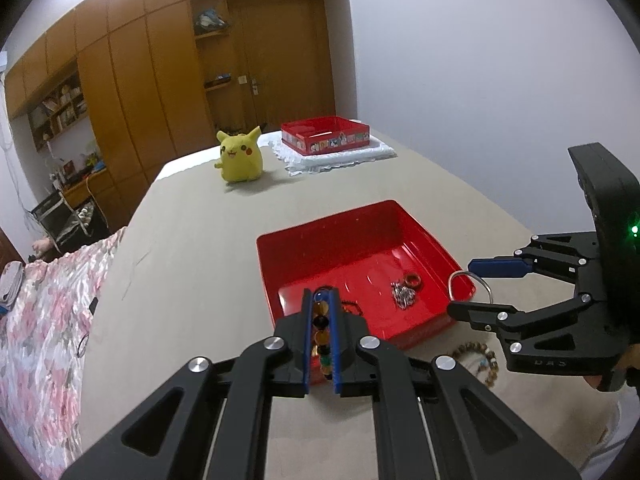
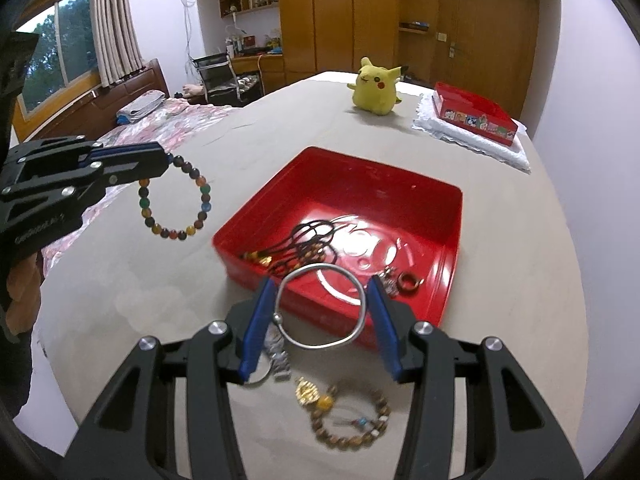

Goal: Organize jewelry
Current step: 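Carry the bead bracelet and silver bangle into the red box and open both tools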

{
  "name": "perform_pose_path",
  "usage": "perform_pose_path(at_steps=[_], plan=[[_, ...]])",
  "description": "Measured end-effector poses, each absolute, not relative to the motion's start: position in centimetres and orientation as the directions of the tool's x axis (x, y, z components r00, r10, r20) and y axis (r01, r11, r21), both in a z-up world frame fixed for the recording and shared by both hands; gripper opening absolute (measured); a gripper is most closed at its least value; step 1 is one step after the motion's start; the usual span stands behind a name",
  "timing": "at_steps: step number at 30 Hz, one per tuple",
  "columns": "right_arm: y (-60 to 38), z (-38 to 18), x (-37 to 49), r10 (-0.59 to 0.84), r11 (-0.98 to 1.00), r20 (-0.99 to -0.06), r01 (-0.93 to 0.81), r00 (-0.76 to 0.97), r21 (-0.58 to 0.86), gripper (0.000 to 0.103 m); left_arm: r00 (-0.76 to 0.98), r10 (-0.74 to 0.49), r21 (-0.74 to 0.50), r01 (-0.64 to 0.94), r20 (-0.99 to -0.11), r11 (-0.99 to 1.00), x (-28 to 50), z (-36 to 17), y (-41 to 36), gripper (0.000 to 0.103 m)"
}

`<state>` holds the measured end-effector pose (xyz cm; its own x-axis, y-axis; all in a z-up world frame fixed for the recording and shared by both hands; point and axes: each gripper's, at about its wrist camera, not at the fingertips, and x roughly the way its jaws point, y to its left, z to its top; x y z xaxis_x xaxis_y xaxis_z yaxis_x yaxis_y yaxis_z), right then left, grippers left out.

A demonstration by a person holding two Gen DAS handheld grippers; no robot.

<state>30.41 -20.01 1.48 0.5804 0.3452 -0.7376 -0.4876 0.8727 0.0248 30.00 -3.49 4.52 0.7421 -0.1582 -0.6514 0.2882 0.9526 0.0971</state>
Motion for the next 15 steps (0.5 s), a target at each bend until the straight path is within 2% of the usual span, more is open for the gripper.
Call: perform_pose_path(at_steps=[15], plan=[[-20.3, -3.6, 38.9, 0.269, 0.912, -0.808, -0.408, 0.524, 0.038, 0.046, 0.662, -0.164, 0.066, 0.309, -0.731, 0.949, 37.9, -0.4, -6.3, 0.007]])
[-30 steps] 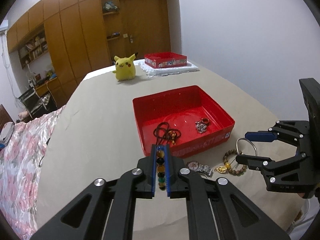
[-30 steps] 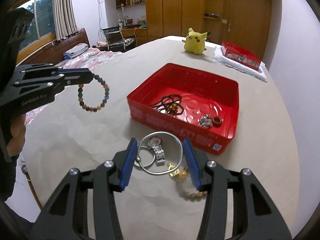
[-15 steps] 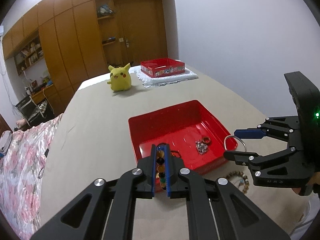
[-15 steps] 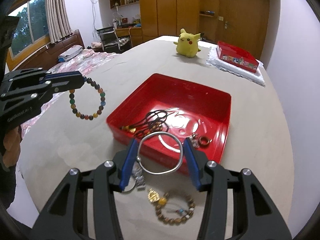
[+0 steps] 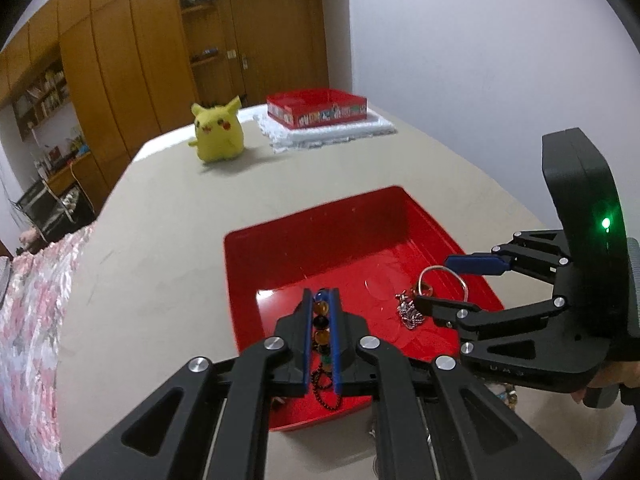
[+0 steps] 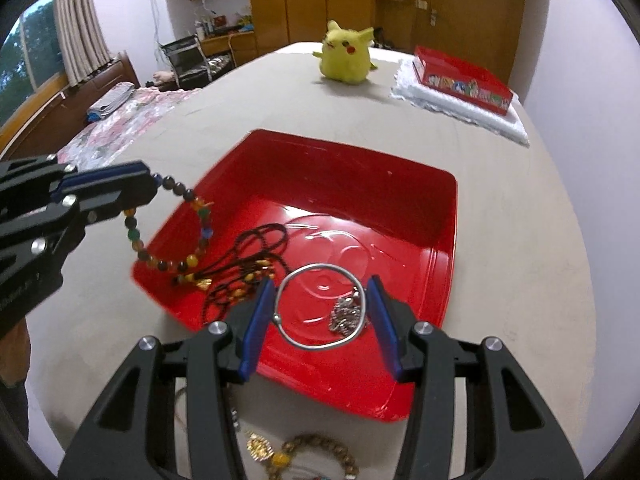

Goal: Organize jewelry
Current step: 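Carry the bead bracelet and silver bangle into the red box and open both tools, then move both tools back toward the remaining bangle, watch and wooden bracelet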

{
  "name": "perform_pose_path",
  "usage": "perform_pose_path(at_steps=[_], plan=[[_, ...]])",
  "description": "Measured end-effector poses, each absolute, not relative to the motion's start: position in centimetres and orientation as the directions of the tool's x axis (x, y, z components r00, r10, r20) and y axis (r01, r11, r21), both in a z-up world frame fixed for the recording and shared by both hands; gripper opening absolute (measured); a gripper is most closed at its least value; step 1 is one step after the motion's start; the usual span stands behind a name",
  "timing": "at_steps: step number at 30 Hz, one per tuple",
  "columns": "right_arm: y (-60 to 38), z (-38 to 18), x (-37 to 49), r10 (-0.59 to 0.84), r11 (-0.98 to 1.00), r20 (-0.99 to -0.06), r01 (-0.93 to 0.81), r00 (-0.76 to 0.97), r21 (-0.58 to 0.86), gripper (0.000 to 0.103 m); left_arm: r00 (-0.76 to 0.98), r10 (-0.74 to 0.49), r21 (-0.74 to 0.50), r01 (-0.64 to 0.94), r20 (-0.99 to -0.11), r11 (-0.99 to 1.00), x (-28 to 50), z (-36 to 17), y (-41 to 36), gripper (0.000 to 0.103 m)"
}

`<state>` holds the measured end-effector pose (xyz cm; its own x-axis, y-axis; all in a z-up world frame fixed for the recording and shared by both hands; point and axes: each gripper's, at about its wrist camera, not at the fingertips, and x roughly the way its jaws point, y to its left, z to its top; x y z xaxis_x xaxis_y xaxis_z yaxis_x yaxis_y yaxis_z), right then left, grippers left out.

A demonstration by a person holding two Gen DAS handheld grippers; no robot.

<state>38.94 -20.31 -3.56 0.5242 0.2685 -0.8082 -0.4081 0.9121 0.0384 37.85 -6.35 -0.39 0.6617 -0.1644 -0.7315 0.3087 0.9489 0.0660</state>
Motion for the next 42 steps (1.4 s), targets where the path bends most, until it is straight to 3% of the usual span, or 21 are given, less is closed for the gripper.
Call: perform_pose_path(at_steps=[21, 26, 33, 42], plan=[[-20.7, -8.8, 42.0, 0.190, 0.923, -0.861, -0.386, 0.471, -0.007, 0.048, 0.543, -0.123, 0.054, 0.298, -0.831, 0.953, 41.9, -8.0, -6.1, 0.009], [-21.0, -8.1, 41.4, 0.193, 0.924, -0.854, -0.382, 0.483, -0.008, 0.051, 0.555, -0.112, 0.069, 0.295, -0.824, 0.953, 41.6, -7.6, -6.0, 0.022], [-21.4, -5.5, 39.0, 0.217, 0.922, -0.824, -0.387, 0.524, -0.003, 0.052, 0.587, -0.122, 0.072, 0.296, -0.800, 0.953, 39.5, -5.4, -5.5, 0.024], [-22.4, -1.5, 32.2, 0.280, 0.908, -0.762, -0.419, 0.584, 0.012, 0.053, 0.649, -0.136, 0.090, 0.303, -0.749, 0.949, 33.5, -1.7, -3.9, 0.044]])
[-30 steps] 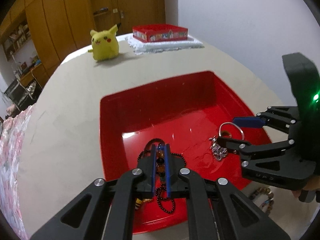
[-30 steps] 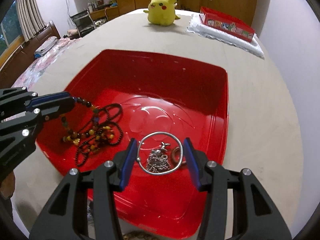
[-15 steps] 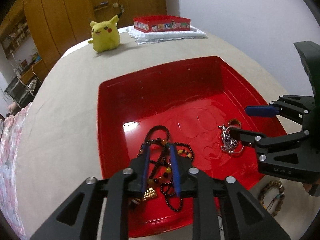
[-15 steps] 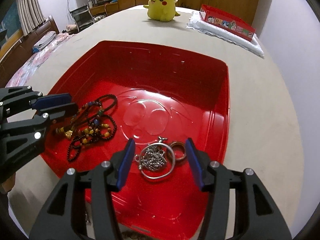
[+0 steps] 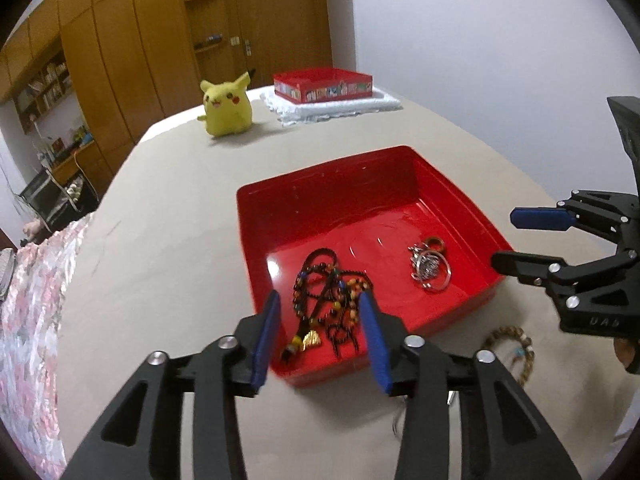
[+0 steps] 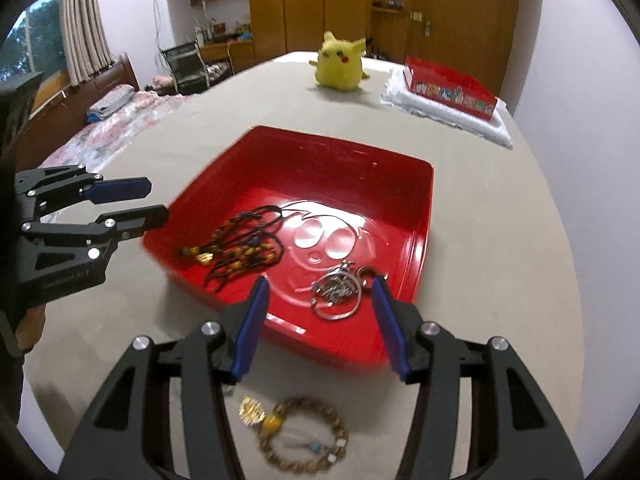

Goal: Organize jewelry
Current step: 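Move both tools back toward the remaining bangle, watch and wooden bracelet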

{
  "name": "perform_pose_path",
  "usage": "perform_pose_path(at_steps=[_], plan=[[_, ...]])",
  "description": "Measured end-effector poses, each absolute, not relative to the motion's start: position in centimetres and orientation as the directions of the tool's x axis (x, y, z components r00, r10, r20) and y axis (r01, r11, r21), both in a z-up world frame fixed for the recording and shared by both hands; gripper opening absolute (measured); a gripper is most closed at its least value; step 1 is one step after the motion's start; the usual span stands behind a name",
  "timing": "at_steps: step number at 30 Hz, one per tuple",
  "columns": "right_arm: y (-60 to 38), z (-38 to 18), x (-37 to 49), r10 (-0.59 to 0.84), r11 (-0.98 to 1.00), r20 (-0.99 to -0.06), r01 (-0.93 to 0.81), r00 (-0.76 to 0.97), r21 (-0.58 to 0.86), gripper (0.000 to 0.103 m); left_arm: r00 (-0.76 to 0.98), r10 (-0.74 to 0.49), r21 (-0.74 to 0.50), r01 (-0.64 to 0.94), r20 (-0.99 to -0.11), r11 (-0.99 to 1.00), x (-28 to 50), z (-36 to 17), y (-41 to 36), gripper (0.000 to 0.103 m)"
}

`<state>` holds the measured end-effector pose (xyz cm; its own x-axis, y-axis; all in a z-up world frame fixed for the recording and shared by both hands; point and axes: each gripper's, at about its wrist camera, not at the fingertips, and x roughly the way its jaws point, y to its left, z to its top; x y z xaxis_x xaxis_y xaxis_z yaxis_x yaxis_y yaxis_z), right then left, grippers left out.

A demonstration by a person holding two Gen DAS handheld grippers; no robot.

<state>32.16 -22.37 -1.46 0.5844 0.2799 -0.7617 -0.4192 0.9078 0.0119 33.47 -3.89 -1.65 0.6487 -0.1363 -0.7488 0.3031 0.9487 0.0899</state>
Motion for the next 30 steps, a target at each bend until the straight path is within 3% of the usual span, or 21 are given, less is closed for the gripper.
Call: perform_pose_path(at_steps=[10, 30], plan=[[-24.3, -0.6, 25.9, 0.294, 0.912, -0.728, -0.410, 0.619, 0.020, 0.055, 0.649, -0.176, 0.082, 0.346, -0.740, 0.935, 26.2, -2.1, -3.6, 0.057], [-28.4, -8.5, 20.6, 0.258, 0.946, -0.793, -0.312, 0.552, 0.090, 0.055, 0.554, -0.198, 0.021, 0.364, -0.809, 0.931, 23.2, -9.9, -6.4, 0.058]])
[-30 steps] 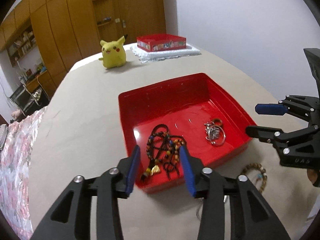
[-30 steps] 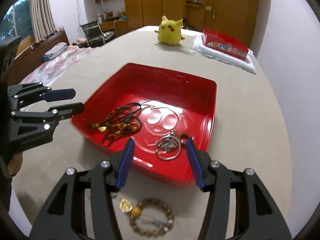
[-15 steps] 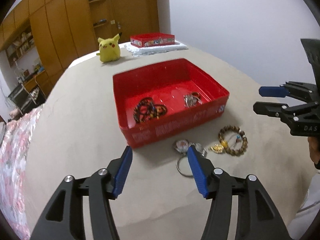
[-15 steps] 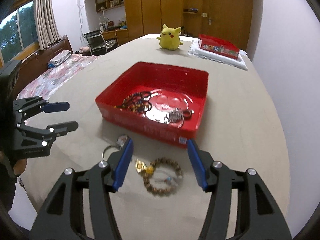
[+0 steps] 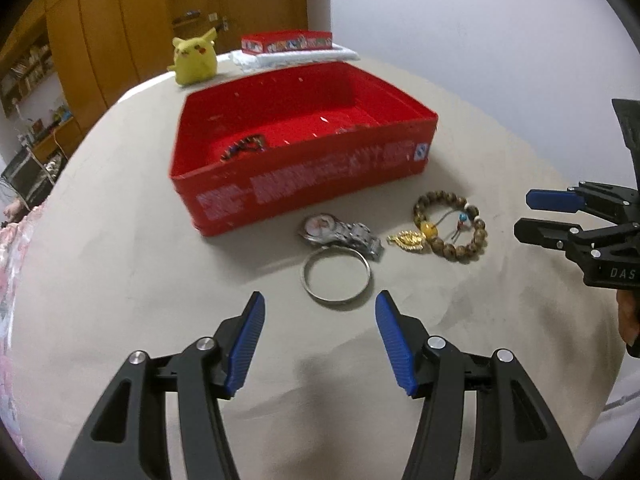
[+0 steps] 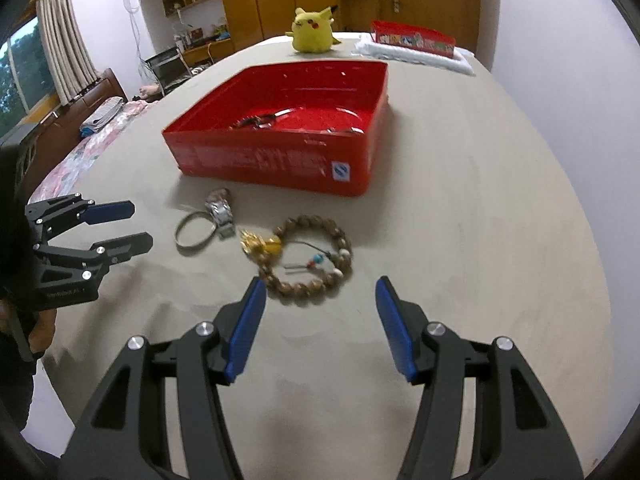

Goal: Organize jewelry
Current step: 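Move both tools back toward the remaining bangle, watch and wooden bracelet, then grasp the second silver bangle with the left tool while the right tool grasps the wooden bead bracelet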

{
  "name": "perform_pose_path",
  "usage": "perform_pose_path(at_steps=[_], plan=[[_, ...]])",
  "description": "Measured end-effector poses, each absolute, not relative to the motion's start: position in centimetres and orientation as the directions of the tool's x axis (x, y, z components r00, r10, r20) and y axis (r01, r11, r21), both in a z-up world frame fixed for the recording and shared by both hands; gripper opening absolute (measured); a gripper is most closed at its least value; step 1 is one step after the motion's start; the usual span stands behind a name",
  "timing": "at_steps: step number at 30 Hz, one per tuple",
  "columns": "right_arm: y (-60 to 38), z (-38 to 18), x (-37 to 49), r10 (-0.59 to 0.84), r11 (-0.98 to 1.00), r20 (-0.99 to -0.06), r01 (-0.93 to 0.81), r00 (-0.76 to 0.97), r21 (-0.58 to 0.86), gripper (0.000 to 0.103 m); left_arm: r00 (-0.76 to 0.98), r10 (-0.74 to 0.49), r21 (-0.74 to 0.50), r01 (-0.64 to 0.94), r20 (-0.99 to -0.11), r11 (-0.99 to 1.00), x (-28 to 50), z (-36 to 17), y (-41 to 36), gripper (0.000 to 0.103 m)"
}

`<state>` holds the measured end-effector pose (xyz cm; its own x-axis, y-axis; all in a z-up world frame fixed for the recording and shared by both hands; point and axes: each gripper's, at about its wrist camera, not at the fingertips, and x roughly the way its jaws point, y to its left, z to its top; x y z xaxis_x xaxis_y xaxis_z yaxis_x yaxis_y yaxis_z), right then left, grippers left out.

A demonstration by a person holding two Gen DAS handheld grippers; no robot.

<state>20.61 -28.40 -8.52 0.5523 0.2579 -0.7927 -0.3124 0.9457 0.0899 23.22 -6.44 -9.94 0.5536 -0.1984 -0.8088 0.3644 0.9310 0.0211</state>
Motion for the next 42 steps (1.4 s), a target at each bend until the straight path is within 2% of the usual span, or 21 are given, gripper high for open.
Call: perform_pose_path(at_steps=[12, 23, 36, 40, 42], plan=[[-29.2, -10.1, 23.4, 0.259, 0.948, -0.803, -0.301, 0.537, 0.105, 0.045, 0.493, -0.199, 0.012, 0.393, -0.847, 0.920, 25.1, -13.0, -8.7, 0.058], [-28.1, -11.2, 26.1, 0.269, 0.939, -0.813, -0.328, 0.517, 0.102, 0.039, 0.507, -0.180, 0.013, 0.353, -0.843, 0.935, 26.4, -13.5, -8.4, 0.076], [-27.7, -12.3, 27.7, 0.267, 0.934, -0.823, -0.346, 0.502, 0.092, 0.037, 0.522, -0.172, 0.015, 0.334, -0.835, 0.942, 26.4, -13.7, -8.4, 0.076], [-27.2, -12.5, 27.6, 0.247, 0.932, -0.822, -0.357, 0.514, 0.057, 0.037, 0.526, -0.164, 0.017, 0.323, -0.834, 0.946, 26.3, -13.7, -8.6, 0.074], [-27.2, -12.6, 27.5, 0.237, 0.933, -0.820, -0.359, 0.521, 0.042, 0.033, 0.528, -0.165, 0.018, 0.324, -0.833, 0.946, 26.2, -13.6, -8.6, 0.069]])
